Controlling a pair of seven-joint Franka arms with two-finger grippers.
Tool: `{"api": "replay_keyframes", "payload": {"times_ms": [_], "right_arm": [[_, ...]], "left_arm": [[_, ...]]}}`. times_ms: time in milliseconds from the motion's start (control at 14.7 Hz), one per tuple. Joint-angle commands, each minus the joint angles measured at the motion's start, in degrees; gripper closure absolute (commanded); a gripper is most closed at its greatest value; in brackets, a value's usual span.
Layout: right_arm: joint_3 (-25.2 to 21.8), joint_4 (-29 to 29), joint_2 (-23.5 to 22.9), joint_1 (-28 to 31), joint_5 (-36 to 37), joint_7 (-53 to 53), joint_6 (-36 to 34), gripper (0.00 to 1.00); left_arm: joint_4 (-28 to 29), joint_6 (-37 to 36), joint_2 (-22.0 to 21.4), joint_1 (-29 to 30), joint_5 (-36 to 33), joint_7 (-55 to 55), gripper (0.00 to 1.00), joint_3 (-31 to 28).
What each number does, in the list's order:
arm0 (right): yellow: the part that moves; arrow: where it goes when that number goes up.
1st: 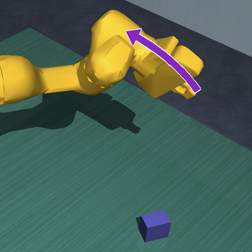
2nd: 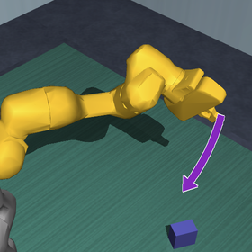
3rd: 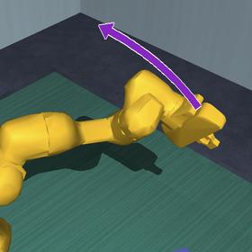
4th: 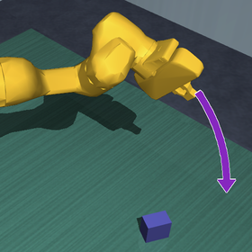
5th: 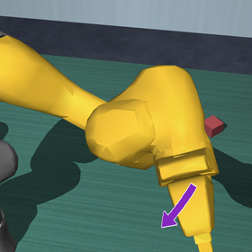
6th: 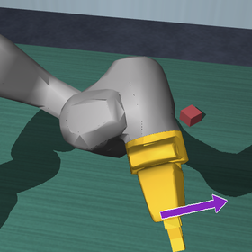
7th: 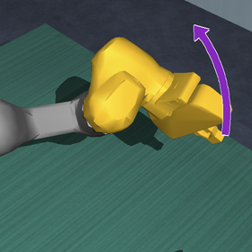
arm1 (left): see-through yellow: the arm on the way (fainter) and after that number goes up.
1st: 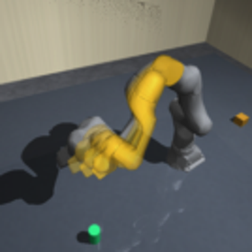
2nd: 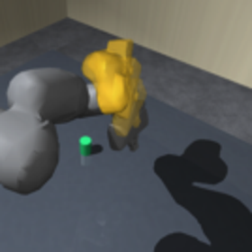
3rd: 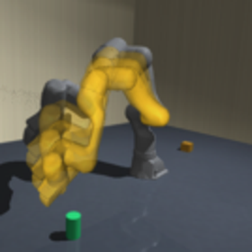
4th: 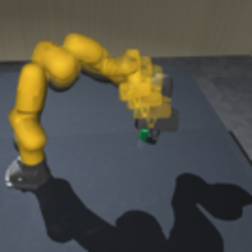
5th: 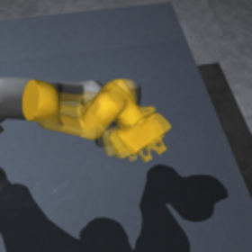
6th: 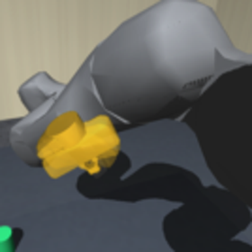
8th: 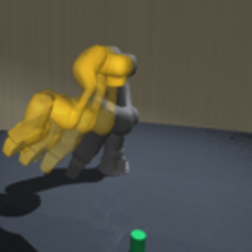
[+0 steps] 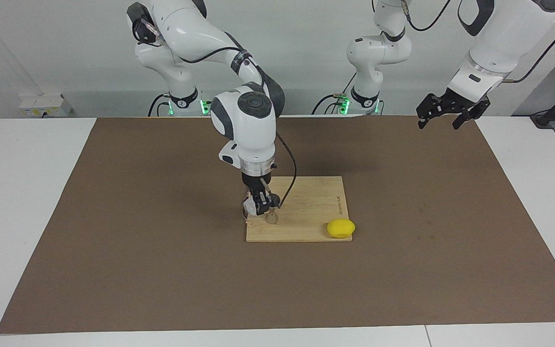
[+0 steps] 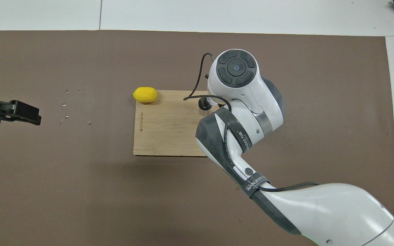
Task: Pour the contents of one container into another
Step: 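Tilt the glass cup with the right gripper into the steel cup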
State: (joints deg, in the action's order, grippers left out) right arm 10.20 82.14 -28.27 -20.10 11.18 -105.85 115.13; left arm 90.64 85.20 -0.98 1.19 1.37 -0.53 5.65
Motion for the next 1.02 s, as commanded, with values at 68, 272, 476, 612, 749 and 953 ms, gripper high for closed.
{"api": "replay_keyframes", "payload": {"times_ms": [68, 272, 476, 612, 749, 953], "right_arm": [[0.26, 0.21, 0.76, -0.03, 1.57, 0.74, -0.70, 1.00], [0.52, 0.03, 1.37, 0.50, 0.69, 0.74, -0.78, 1.00], [0.44, 0.12, 2.16, 1.20, -2.46, 0.74, -0.87, 1.00], [0.44, 0.12, 2.16, 2.16, -5.62, 0.82, -0.78, 1.00], [0.44, 0.21, 2.16, 3.31, -8.18, 0.91, -0.70, 1.00], [0.44, 0.56, 2.08, 5.41, -13.61, 1.87, -0.26, 1.00]], "left_arm": [[1.82, 0.67, -1.66, 0.66, -0.14, -0.43, 0.00, 0.33], [1.82, 0.67, -1.66, 0.66, -0.23, -0.43, 0.00, 0.33], [1.82, 0.67, -1.66, 0.66, -0.23, -0.43, 0.00, 0.33], [1.82, 0.67, -1.66, 0.66, -0.23, -0.43, 0.00, 0.33], [1.82, 0.67, -1.66, 0.66, -0.14, -0.43, 0.00, 0.33], [1.82, 0.67, -1.66, 0.66, -0.23, -0.43, 0.00, 0.33]]}}
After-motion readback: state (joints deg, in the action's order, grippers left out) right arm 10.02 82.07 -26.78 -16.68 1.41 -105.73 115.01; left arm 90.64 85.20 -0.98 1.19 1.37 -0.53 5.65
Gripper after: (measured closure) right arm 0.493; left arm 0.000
